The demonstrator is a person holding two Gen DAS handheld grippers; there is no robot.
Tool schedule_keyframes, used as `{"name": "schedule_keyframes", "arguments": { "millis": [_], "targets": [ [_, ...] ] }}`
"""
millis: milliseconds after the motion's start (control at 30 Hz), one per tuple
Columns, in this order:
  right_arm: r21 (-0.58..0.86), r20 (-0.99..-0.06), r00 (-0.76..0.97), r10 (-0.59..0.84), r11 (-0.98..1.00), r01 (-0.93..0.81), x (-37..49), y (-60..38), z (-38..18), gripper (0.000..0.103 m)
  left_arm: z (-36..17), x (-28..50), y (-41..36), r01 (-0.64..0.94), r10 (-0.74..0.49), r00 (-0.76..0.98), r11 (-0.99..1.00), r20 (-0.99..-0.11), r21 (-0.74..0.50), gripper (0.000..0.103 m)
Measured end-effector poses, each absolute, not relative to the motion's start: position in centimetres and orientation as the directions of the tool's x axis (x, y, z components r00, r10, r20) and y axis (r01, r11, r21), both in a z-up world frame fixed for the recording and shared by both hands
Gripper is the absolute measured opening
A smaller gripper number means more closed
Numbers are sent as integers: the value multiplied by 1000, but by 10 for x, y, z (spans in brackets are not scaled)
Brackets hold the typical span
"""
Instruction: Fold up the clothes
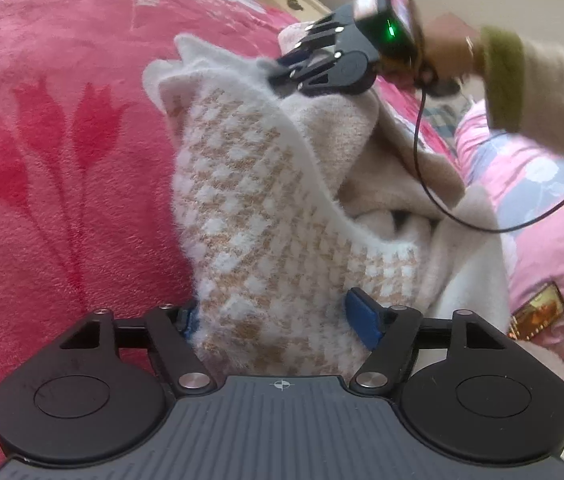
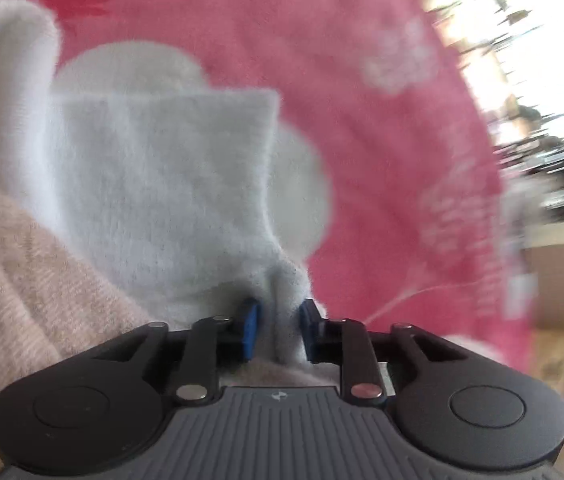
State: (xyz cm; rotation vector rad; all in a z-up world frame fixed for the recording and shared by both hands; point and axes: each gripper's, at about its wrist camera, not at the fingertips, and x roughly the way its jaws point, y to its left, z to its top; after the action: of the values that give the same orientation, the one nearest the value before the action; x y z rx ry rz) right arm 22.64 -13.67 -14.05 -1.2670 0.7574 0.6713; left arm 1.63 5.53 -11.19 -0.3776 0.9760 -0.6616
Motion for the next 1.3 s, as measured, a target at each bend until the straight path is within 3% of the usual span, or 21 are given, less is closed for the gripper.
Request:
{"name": "schedule_keyframes", "arguments": {
  "millis": [67, 100, 133, 200, 333, 467, 500, 533, 667, 733, 867, 933, 1000, 1067, 1167, 1233, 1300],
  "targets": [
    [-695, -685, 727, 48, 256, -672, 222, -141, -134, 13, -109, 16, 52, 332, -642, 412, 766, -646, -550, 64],
    [-738, -614, 788, 47, 319, -594, 222, -144, -127, 5, -108, 17, 51, 326, -629, 422, 777, -653, -538, 59],
    [-755, -560, 827, 43, 385, -531, 224, -148, -119, 5, -106, 18, 50, 316, -618, 432, 786, -658, -531, 53],
    [-724, -517, 855, 41, 513, -462, 231, -157, -101, 5, -104, 23, 50, 278, -604, 437, 795, -666, -539, 52],
    [-532, -687, 722, 74, 626, -570, 252, -174, -85, 9, -103, 25, 55, 242, -605, 408, 793, -683, -558, 54],
    [-386, -813, 566, 138, 599, -701, 265, -185, -65, 28, -102, 18, 53, 269, -599, 405, 800, -691, -536, 58],
    [-361, -836, 530, 144, 583, -728, 269, -186, -62, 38, -103, 17, 51, 276, -598, 407, 801, -691, -531, 60],
    [-351, -853, 502, 140, 559, -751, 270, -186, -60, 45, -103, 16, 51, 282, -598, 408, 801, -690, -527, 60],
    [-400, -880, 470, 67, 429, -810, 273, -166, -79, 51, -105, 17, 52, 293, -614, 402, 789, -680, -540, 62],
    [-441, -875, 484, 27, 369, -818, 277, -153, -92, 75, -106, 20, 52, 301, -627, 395, 779, -671, -550, 62],
    [-352, -925, 379, 9, 347, -869, 293, -144, -106, 77, -110, 23, 53, 325, -656, 382, 755, -651, -570, 65],
    [-293, -951, 308, -11, 337, -895, 302, -138, -118, 85, -112, 23, 55, 341, -669, 374, 743, -642, -576, 67],
    [-243, -968, 248, -28, 327, -913, 309, -135, -130, 86, -113, 23, 56, 353, -681, 369, 732, -633, -582, 67],
    [-181, -983, 180, -36, 354, -918, 314, -133, -143, 85, -115, 22, 59, 359, -690, 365, 724, -625, -589, 68],
    [-159, -985, 173, 12, 338, -928, 308, -135, -145, 74, -116, 23, 60, 356, -697, 361, 717, -620, -599, 69],
    [-173, -975, 212, 67, 372, -912, 298, -141, -136, 45, -114, 23, 61, 353, -695, 361, 719, -621, -599, 70],
    [-260, -933, 340, 117, 432, -863, 283, -147, -123, 23, -112, 23, 59, 351, -688, 362, 725, -628, -592, 70]
  ]
}}
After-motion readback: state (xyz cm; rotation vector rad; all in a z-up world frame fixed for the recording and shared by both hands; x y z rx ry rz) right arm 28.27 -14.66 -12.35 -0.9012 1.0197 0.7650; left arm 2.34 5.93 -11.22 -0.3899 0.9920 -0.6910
